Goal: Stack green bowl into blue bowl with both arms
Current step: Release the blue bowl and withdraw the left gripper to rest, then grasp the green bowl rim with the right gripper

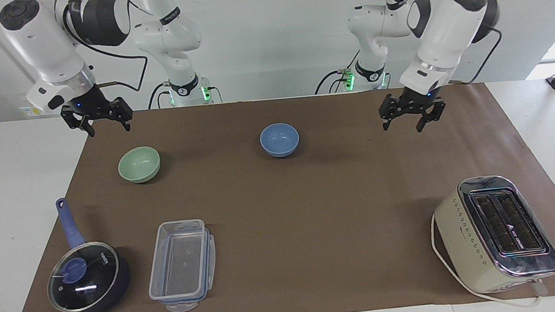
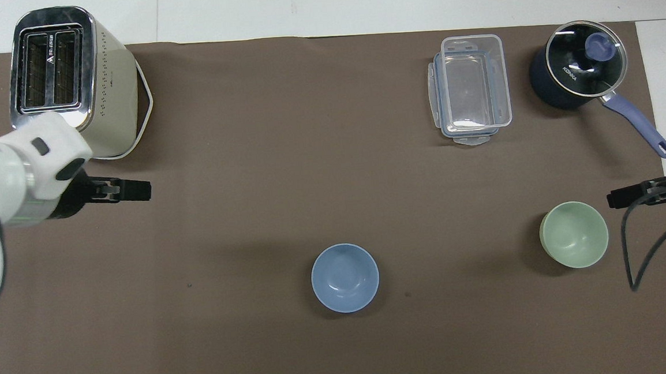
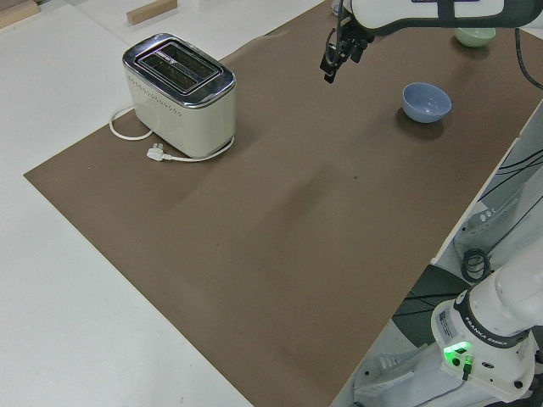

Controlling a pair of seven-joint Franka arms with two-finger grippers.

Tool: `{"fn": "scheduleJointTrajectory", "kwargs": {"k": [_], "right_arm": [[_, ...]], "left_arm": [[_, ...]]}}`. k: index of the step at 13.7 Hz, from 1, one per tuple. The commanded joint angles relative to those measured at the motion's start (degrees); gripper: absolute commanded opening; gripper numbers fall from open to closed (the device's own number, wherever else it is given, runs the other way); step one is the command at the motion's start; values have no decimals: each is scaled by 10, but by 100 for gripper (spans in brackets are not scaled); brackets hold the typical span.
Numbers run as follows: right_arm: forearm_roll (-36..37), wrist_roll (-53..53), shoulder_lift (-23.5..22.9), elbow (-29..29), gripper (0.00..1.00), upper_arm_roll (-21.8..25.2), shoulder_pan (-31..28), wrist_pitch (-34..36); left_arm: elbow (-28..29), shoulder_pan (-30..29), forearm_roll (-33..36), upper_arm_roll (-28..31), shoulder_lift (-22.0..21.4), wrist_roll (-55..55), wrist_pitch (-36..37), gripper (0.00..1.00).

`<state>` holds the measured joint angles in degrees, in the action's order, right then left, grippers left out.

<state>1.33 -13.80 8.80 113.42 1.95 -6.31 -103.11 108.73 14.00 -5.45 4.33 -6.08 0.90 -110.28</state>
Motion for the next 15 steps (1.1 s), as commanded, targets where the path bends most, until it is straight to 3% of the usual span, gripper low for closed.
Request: {"fn": "scheduleJointTrajectory", "kwargs": {"k": [1,4,6,9,13,15], "right_arm": [[-3,-32,2,52,100,-2,-18,-49],[-3,-64,-19,98,100,-3,-31,-116],[-4,-67,-25,129,100,-3,-36,-153],[-4,-75,-25,151,100,-3,-42,-174],[-4,-84,-26,171,100,-3,-42,-195],[-4,-118,-53,183,100,-3,-54,-237]], "left_arm": [[-85,-32,44,-8,30,48,65,100],[-141,-84,66,-5,28,137,105,100],[-172,-88,54,-5,35,141,134,100],[-254,-90,45,-5,84,135,191,100],[-252,-84,47,-8,83,84,190,100],[-237,-80,47,-8,72,85,193,100]]}}
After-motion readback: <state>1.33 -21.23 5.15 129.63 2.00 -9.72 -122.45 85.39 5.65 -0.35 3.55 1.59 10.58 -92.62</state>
